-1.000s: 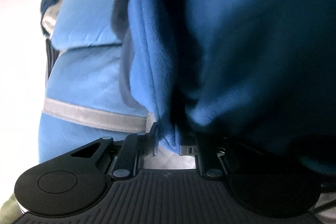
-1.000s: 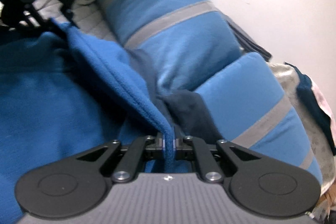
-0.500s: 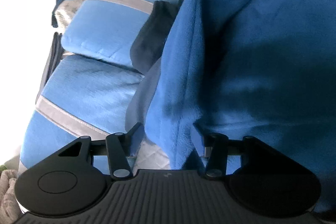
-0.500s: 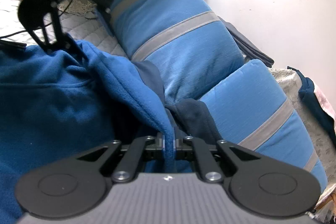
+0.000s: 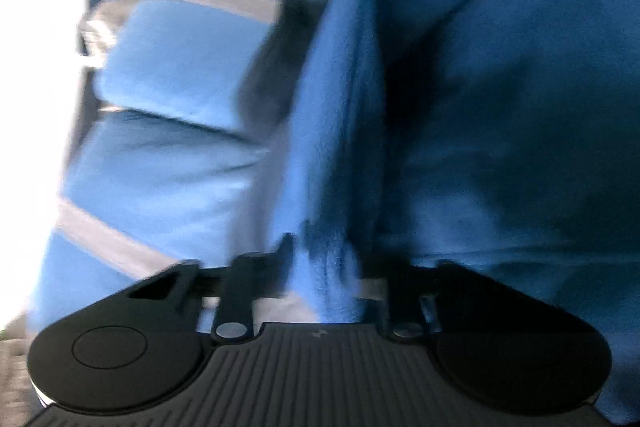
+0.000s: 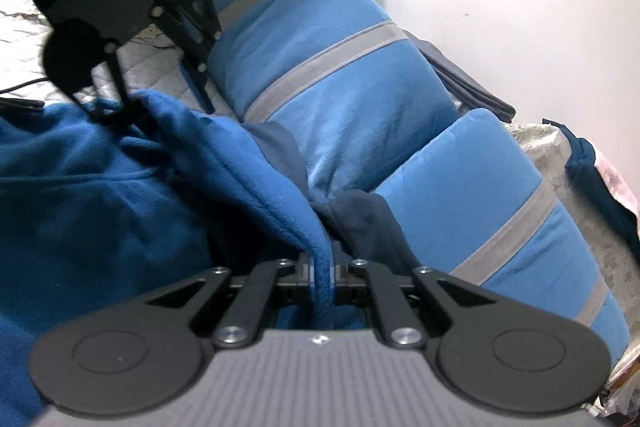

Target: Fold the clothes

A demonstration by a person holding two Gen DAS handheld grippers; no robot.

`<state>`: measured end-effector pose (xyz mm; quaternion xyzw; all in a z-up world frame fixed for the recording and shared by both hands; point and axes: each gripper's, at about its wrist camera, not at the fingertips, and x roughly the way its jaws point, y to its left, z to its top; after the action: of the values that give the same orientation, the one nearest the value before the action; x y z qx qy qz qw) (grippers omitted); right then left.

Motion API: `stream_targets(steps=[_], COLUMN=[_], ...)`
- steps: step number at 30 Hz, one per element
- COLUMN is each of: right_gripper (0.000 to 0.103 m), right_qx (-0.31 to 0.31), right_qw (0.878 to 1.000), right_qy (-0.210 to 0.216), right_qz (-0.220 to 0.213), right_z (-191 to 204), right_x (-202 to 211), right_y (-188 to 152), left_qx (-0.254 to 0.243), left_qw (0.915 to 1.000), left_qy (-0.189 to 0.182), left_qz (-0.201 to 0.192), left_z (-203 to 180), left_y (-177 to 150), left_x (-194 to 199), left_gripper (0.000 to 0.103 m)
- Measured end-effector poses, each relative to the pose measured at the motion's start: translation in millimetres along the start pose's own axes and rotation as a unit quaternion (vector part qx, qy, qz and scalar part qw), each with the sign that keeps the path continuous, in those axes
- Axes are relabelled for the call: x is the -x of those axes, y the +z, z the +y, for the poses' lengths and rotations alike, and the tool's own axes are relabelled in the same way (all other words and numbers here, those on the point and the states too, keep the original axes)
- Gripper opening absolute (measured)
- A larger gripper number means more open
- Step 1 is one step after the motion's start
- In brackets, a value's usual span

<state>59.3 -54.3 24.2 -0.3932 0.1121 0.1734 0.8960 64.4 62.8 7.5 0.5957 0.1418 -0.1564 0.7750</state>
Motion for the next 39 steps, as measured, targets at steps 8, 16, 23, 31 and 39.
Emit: stream_targets(steps=[8,16,23,31,39], right_gripper=[0.006,0.006,0.008,0.064,0.078], right_qx=[0.010,0.065,0.040,-0.010,0.066], right_qw=[0.999,0.992,0.994,0.995,0.990], right_qy=[0.045,0.103,0.101,0.089,0.044], right_qz=[-0.002,0.020,0.024,0.033,0.117], right_z=[18.6,57.0,54.5,30.7,-27.1], right_x=[3.3,0.6,0.0,46.2,119.8], right_y=[1.4,-6.6,-6.5,-10.7,-85.1], left_qx=[-0.117,-0.167,-0.075,-0.021,-0.044], left_qw=[0.9896,0.9843,0.9947,0.9965,0.9957], left_qy=[0.083,0.056,0.042,0.037,0.046], left_qz=[0.001,0.020,0.057,0.071,0.068], left_z=[-45.0,-74.4,-52.2,-35.6,-43.3], left_y=[-23.3,-49.6,-54.1,-40.7,-46.7], left_x=[9.4,1.7,-7.5,-21.8,-20.3], left_gripper=[0.008,0.012,0.052,0.045,0.042])
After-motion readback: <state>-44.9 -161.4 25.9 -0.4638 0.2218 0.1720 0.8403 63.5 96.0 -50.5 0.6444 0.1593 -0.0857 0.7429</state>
